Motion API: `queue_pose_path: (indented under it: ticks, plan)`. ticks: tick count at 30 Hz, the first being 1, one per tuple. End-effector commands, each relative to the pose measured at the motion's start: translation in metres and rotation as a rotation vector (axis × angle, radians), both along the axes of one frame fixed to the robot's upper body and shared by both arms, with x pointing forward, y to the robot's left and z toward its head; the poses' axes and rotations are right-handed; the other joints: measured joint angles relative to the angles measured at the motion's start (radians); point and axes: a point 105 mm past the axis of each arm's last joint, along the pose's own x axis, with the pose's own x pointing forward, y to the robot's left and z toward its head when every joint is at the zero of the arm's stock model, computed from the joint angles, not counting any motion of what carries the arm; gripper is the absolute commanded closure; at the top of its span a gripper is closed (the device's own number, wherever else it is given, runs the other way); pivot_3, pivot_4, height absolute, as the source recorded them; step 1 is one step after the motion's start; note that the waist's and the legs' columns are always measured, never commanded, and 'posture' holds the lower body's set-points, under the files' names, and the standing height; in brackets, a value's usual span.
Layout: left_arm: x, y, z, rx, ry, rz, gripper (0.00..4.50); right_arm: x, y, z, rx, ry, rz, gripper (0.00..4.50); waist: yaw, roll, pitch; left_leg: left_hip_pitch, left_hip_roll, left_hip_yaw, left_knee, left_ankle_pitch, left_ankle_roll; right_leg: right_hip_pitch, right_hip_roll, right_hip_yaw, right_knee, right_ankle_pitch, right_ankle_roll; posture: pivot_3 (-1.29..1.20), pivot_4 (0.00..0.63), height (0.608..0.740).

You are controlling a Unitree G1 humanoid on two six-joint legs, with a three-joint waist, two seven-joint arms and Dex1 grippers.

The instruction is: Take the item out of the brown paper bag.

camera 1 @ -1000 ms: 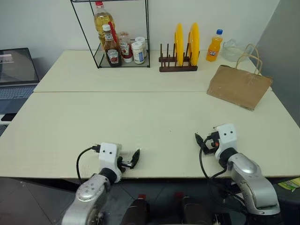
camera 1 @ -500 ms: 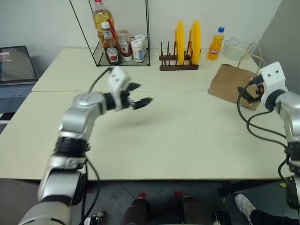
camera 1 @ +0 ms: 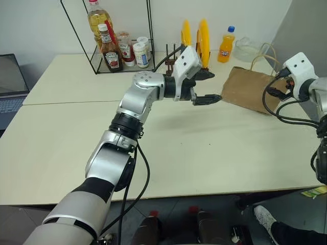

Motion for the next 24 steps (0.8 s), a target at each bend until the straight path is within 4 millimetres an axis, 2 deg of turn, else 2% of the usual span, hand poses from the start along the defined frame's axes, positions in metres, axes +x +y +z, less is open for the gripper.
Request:
queue_pose_path:
  ticks: [1,7,13,16,24]
  plan:
    - [-0.001,0.004,0.010,-0.004,-0.052,-0.010,0.01,0.004,0.009,0.027,-0.045,-0.070,0.042,0.00,0.000,0.001,0.001,0.000,0.000,0.000,0.000,0.000,0.000,0.000,0.000,0.000,0.001,0.000,0.000,0.00,0.150,0.740]
    - [-0.002,0.002,0.012,-0.007,-0.050,-0.009,0.01,0.008,0.018,0.020,-0.044,-0.028,0.074,0.00,0.001,0.001,0.005,0.000,0.000,-0.001,0.004,0.000,0.000,-0.001,0.000,0.001,0.008,0.000,0.000,0.00,0.150,0.740]
    - [-0.006,-0.002,0.017,-0.011,-0.059,-0.022,0.01,0.009,0.012,0.002,-0.051,0.022,0.021,0.00,0.001,0.002,0.006,0.000,0.000,-0.001,0.004,0.000,0.000,-0.001,0.000,0.001,0.009,0.000,0.000,0.00,0.150,0.740]
    - [-0.007,0.003,0.020,-0.022,-0.056,-0.009,0.01,0.009,0.008,0.004,-0.069,0.016,-0.006,0.00,0.000,0.002,0.006,0.000,0.000,-0.001,0.004,0.000,0.000,-0.002,0.000,0.002,0.009,0.000,0.000,0.00,0.150,0.740]
    - [-0.006,0.011,0.015,-0.033,-0.046,0.032,0.01,0.013,0.016,0.018,-0.089,-0.030,0.008,0.00,-0.001,0.003,0.007,0.001,0.000,-0.001,0.004,0.000,0.000,-0.002,0.000,0.002,0.011,0.000,0.000,0.00,0.150,0.740]
